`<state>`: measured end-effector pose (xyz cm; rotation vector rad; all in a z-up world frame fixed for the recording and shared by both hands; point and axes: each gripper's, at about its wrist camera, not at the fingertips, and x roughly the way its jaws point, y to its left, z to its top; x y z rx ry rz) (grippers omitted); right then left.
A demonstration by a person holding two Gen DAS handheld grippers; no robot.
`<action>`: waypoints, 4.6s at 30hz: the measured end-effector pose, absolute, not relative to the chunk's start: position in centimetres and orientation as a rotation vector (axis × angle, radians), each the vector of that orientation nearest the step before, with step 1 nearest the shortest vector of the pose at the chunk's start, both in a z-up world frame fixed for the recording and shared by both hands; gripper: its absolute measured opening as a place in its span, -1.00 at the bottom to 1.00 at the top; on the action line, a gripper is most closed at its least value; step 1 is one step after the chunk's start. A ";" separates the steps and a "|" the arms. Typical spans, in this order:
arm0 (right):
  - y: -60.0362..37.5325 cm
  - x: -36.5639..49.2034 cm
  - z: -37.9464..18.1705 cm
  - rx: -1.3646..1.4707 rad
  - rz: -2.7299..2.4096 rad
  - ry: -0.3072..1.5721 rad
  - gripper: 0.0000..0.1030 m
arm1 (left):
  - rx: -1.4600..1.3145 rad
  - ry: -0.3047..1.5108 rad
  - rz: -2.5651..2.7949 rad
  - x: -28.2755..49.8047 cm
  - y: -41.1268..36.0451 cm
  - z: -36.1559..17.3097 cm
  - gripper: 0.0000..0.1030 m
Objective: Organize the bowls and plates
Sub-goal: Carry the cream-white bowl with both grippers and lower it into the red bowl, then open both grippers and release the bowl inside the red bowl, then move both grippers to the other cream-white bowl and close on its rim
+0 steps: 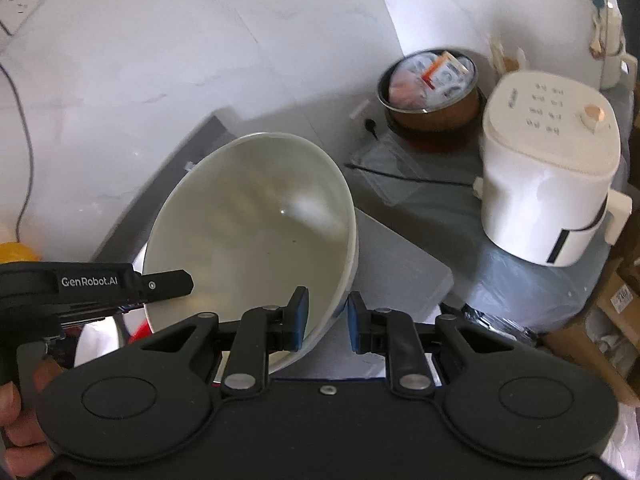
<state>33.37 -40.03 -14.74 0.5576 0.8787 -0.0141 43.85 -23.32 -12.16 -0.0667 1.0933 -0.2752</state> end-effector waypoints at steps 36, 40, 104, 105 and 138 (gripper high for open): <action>-28.8 31.1 -13.6 0.360 0.103 0.967 -0.58 | -0.147 1.120 -0.177 38.3 -12.1 -11.4 -0.83; -28.1 30.8 -14.5 0.359 0.106 1.017 -0.58 | -0.132 1.127 -0.174 37.8 -11.6 -12.3 -0.83; -29.9 28.1 -10.5 0.476 -0.092 0.774 0.95 | -0.148 0.958 -0.196 36.7 -9.8 -7.7 0.55; -30.2 28.4 -10.6 0.486 -0.092 0.773 0.95 | -0.148 0.959 -0.194 36.9 -10.0 -7.7 0.55; -37.6 44.9 -15.6 0.486 0.081 0.905 0.37 | -0.286 1.077 -0.039 51.5 -17.0 -13.0 0.60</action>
